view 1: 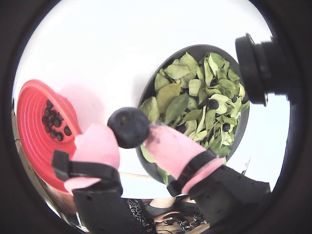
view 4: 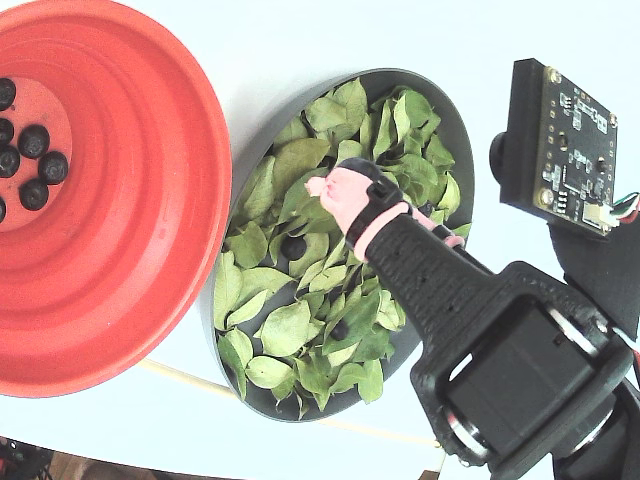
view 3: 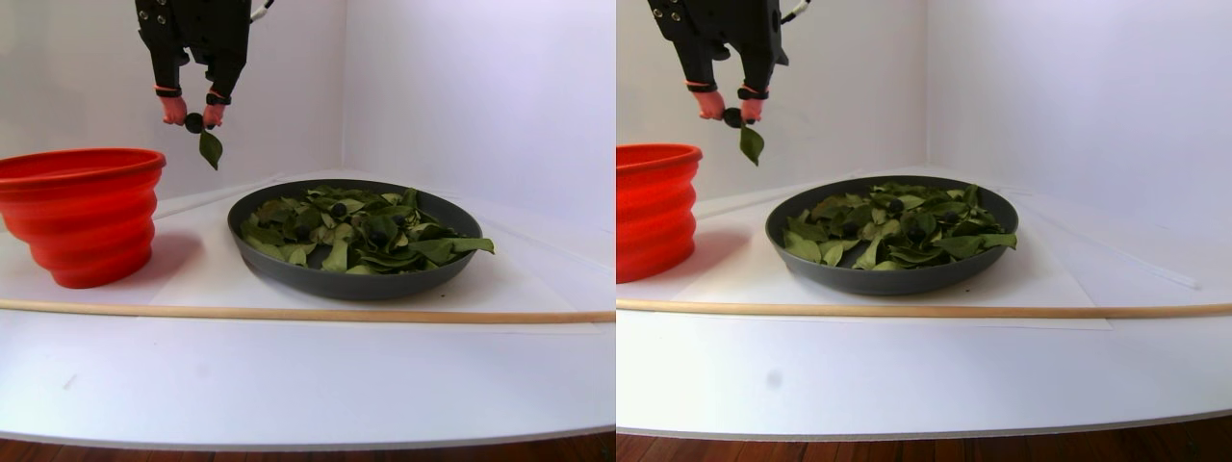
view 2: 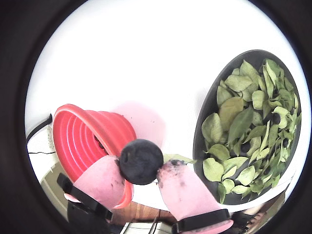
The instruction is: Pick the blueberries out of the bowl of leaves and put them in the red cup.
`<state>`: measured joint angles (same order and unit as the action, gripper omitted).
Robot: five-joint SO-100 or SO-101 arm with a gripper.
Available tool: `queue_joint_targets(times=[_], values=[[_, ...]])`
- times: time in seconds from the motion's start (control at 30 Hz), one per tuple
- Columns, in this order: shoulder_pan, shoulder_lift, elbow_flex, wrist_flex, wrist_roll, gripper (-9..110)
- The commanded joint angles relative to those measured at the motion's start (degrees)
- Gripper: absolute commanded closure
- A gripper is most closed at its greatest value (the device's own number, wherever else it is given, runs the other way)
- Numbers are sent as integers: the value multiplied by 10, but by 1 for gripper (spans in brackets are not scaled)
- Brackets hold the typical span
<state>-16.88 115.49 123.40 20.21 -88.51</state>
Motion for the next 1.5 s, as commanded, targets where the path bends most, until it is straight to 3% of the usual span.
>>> queue_joint_targets(times=[0.0,1.1,1.47], values=[[-24,71,-4,7,11,89],[-125,90,49,24,92,89],[-120,90,61,11,92,81]])
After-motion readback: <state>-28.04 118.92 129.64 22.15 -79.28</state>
